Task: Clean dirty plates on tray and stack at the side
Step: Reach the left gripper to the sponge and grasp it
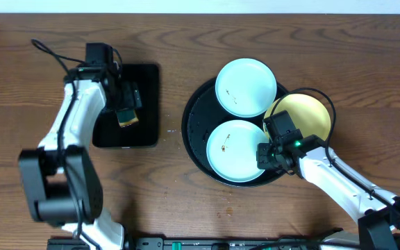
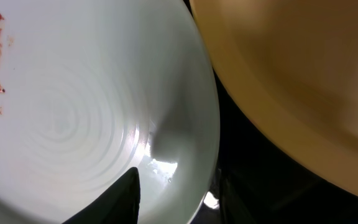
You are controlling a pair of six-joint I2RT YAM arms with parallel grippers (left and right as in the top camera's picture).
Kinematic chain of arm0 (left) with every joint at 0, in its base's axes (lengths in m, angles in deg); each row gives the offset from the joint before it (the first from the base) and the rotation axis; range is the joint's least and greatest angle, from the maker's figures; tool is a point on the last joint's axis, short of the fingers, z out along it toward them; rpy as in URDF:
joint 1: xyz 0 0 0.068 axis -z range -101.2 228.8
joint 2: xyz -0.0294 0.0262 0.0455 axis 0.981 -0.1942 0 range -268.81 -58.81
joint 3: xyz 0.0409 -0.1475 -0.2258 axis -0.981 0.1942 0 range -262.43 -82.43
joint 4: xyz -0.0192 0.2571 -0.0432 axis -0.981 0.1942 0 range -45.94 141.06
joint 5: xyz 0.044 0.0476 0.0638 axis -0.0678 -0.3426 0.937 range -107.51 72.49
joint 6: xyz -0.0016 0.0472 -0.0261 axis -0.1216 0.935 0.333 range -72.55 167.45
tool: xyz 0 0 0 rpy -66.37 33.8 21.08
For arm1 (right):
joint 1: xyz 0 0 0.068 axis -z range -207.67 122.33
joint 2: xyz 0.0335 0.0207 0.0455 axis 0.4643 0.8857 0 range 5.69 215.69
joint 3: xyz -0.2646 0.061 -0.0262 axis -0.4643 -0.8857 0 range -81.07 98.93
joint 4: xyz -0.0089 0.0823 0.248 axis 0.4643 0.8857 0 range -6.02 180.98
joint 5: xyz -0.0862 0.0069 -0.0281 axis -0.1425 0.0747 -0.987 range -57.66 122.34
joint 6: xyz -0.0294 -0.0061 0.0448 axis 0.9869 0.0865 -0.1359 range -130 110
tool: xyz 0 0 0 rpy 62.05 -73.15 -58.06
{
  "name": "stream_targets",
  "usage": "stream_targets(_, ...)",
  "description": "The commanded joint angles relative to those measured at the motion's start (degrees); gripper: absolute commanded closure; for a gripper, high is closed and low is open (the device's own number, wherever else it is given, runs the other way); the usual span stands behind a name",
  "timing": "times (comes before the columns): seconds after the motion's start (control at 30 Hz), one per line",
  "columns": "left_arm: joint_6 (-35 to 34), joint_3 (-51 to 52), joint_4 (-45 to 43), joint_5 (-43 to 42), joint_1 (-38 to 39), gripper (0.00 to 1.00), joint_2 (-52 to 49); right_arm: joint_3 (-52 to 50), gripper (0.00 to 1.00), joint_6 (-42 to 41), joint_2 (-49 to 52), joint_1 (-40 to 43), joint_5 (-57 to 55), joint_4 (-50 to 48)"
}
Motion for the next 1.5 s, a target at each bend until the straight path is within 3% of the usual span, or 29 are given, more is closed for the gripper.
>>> stream_targets(0.0, -0.57, -0.92, -0.37, 0.55, 0.02, 0.18, -3.67, -0.24, 0.60, -0.96, 0.48, -0.63, -0.57, -0.15)
stream_targets(0.1, -0.57, -0.92, -0.26, 0.48, 0.09, 0.45, -6.64, -0.24, 0.60, -0.96, 0.48, -0.63, -0.57, -0.20)
stream_targets(0.13, -0.57, -0.92, -0.15, 0.17, 0.15, 0.50, -7.34, -0.24, 0.60, -0.96, 0.48, -0.63, -0.59, -0.20)
stream_targets(0.23, -0.55, -0.92, -0.31, -2.45, 0.15, 0.50, -9.33, -0.24, 0.60, -0.96, 0.48, -0.63, -0.59, -0.24)
stream_targets(0.27, -0.57, -0.92, -0.33, -2.54, 0.15, 0.55, -9.66, -0.24, 0.60, -0.96, 0.48, -0.63, -0.59, -0.28)
stream_targets(0.33, -0.55, -0.92, -0.26, -2.49, 0.15, 0.76, -10.27, -0.24, 0.60, -0.96, 0.48, -0.63, -0.57, -0.42)
stream_targets(0.43, -0.55, -0.90, -0.33, -2.49, 0.15, 0.87, -10.21, -0.24, 0.59, -0.94, 0.48, -0.63, -0.59, -0.39)
stream_targets(0.5, -0.55, -0.90, -0.63, -2.49, 0.13, 0.84, -10.19, -0.24, 0.59, -0.94, 0.48, -0.63, -0.59, -0.39)
stream_targets(0.53, -0.55, -0.90, -1.11, -2.47, 0.09, 0.64, -10.19, -0.24, 0.59, -0.94, 0.48, -0.63, -0.59, -0.39)
stream_targets(0.57, -0.55, -0.90, -1.88, -2.45, 0.07, 0.30, -10.19, -0.24, 0.59, -0.94, 0.48, -0.63, -0.59, -0.39)
stream_targets(0.6, -0.55, -0.90, -2.84, -2.47, 0.07, 0.23, -10.19, -0.24, 0.59, -0.94, 0.48, -0.63, -0.59, -0.39)
stream_targets(0.93, -0.55, -0.81, -11.10, -2.27, 0.09, 0.18, -10.25, -0.24, 0.56, -0.72, 0.48, -0.63, -0.79, -0.44)
stream_targets(1.07, -0.55, -0.66, -11.23, -2.27, 0.09, 0.26, -10.25, -0.24, 0.56, -0.74, 0.48, -0.63, -0.76, -0.42)
stream_targets(1.27, -0.55, 1.14, -11.45, -2.25, 0.09, 0.26, -10.25, -0.28, 0.56, -0.79, 0.50, -0.63, -0.76, 0.33)
stream_targets(1.47, -0.55, 1.51, -11.43, -2.32, 0.09, 0.33, -10.25, -1.05, 0.56, -1.05, 0.55, -0.63, -0.76, 0.20)
